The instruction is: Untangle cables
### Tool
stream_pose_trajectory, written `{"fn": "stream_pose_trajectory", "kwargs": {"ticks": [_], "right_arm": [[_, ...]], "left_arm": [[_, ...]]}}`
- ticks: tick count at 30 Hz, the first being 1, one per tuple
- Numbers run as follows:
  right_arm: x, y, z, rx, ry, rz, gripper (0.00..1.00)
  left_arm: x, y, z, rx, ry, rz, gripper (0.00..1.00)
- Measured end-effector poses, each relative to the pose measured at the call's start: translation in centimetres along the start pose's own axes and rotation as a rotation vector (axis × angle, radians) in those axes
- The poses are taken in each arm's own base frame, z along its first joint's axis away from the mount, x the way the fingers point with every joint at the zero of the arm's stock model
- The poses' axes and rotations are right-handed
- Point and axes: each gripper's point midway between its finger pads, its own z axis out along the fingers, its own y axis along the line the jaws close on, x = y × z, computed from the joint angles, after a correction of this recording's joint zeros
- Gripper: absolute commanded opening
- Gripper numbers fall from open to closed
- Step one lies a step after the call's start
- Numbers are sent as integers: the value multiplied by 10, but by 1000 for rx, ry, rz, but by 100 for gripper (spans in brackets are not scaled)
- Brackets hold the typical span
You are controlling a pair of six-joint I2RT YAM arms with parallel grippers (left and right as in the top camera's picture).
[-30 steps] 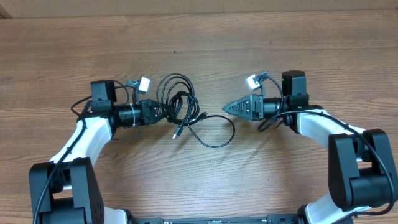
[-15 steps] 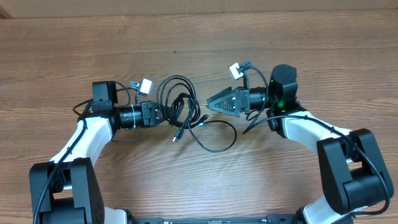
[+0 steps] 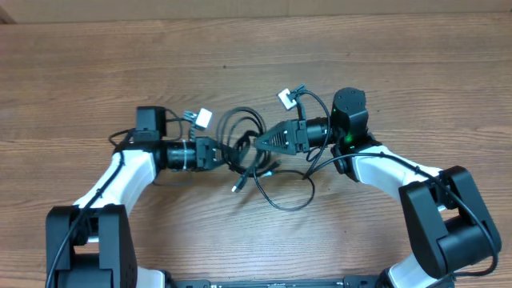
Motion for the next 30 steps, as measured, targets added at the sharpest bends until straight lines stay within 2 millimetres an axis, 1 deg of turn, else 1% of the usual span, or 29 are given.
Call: {"fn": "stream_pose_trajectory", "kwargs": {"ticks": [1,3,4,15,22,30], "right_arm": [[0,0,0,2,-2,3,18],[0,-1,0,4,-3,12,5],[0,-2,0,5,-3,17,4],[-1,-5,0,18,-15,37,4],[-1,-6,0,21,-15,48,4],[6,-15,0,28,-10,89,4]], "left_arm": [[2,0,3,-3,9,5,4],[3,-1,5,-3,16,9,4],[3,-1,5,-6,17,9,4],[4,0,5,-16,18,4,4],[14,1,2,-48,47,-26,4],[26,10,-1,-129,83,-29,4]]}}
